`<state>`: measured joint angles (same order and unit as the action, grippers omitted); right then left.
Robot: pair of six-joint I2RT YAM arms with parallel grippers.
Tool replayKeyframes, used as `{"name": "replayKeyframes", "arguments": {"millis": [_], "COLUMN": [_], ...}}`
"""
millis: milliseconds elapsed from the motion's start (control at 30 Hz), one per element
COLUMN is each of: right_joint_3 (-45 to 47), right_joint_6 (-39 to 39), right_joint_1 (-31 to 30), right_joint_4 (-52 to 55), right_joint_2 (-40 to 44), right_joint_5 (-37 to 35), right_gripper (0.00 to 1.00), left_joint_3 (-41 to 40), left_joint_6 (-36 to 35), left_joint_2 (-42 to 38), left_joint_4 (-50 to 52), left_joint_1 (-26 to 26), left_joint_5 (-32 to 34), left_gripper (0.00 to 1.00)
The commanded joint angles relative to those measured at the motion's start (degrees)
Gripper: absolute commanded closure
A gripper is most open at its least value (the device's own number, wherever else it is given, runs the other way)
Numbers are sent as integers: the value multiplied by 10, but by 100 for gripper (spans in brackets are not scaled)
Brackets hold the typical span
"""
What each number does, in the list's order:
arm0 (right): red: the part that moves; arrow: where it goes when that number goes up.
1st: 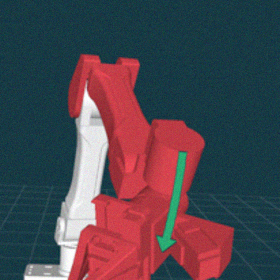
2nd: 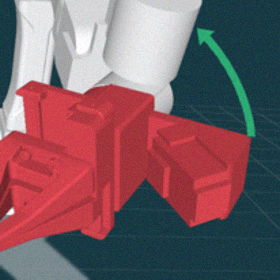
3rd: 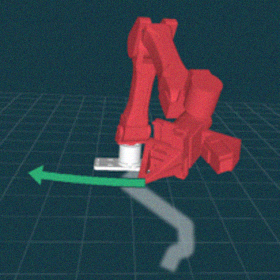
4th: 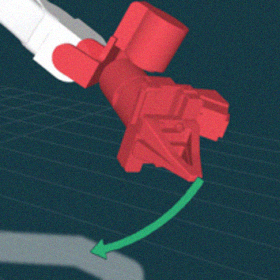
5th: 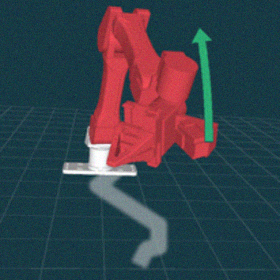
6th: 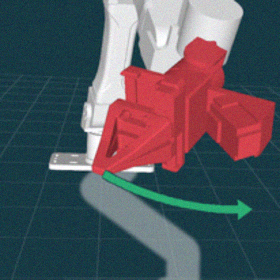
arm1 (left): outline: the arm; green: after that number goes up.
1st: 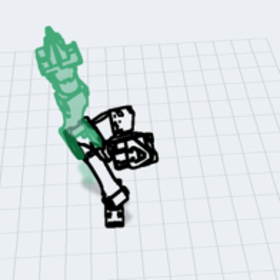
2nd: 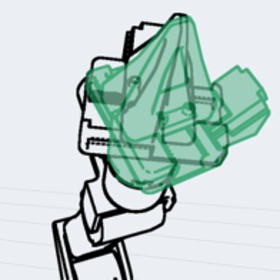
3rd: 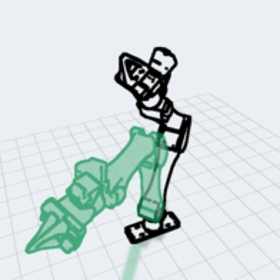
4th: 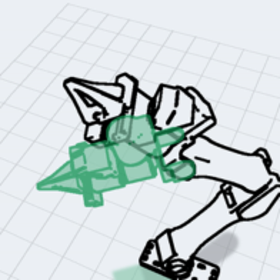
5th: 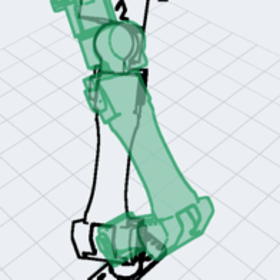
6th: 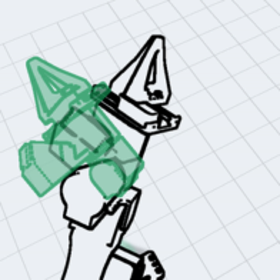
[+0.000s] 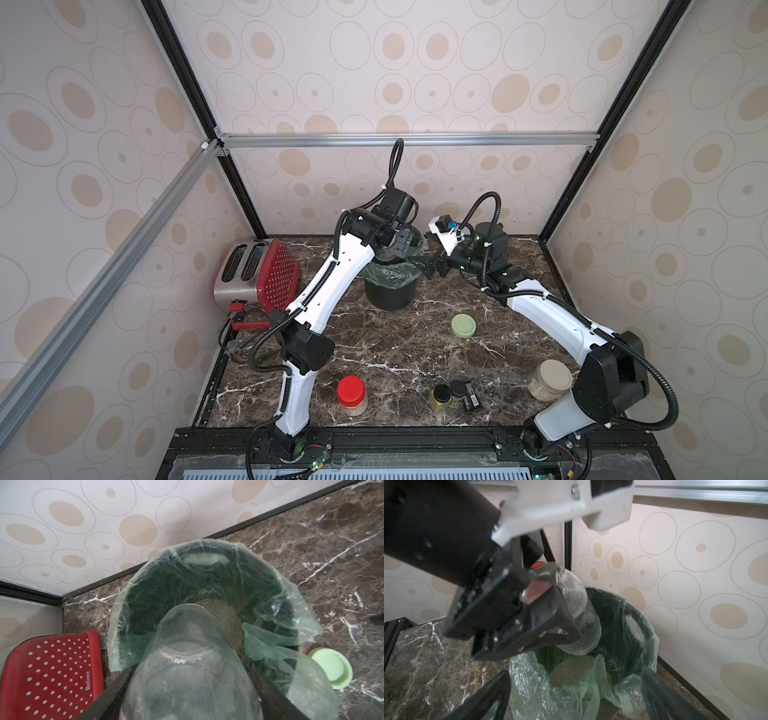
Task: Empty expired oatmeal from jars
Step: Pour the expired oatmeal into the trash bin.
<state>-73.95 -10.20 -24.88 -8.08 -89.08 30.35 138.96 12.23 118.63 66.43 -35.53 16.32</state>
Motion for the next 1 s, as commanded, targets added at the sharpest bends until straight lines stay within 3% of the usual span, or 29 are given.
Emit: {"name": "replayKeyframes", "arguments": {"millis": [0, 167, 333, 533, 667, 767, 967], "right_joint_3": [0, -9, -30, -80, -82, -86, -38], "right_joint_6": [10, 29, 101, 293, 431, 502, 686], "right_joint_1": [7, 11, 24, 39, 39, 43, 62], "right_joint_4": [3, 4, 24, 75, 61, 57, -103], "right_joint_2": [13, 10, 5, 8, 9, 9, 9], "right_joint_5": [-6, -12, -45, -60, -18, 23, 82], "right_gripper": [1, 1, 1, 1, 3, 3, 1], "left_joint_3": [15, 50, 11, -149, -269, -322, -438], "left_joint_6": [-2, -10, 3, 109, 190, 221, 308], "left_joint_2": [-2, -12, -52, -148, -212, -241, -288], "left_joint_4": [-17, -17, -58, -220, -381, -462, -649], "left_joint_1": [-1, -1, 0, 39, 71, 75, 78], "left_joint_5": [19, 26, 33, -95, -194, -230, -285], "left_gripper": [100, 100, 100, 100, 100, 100, 100]}}
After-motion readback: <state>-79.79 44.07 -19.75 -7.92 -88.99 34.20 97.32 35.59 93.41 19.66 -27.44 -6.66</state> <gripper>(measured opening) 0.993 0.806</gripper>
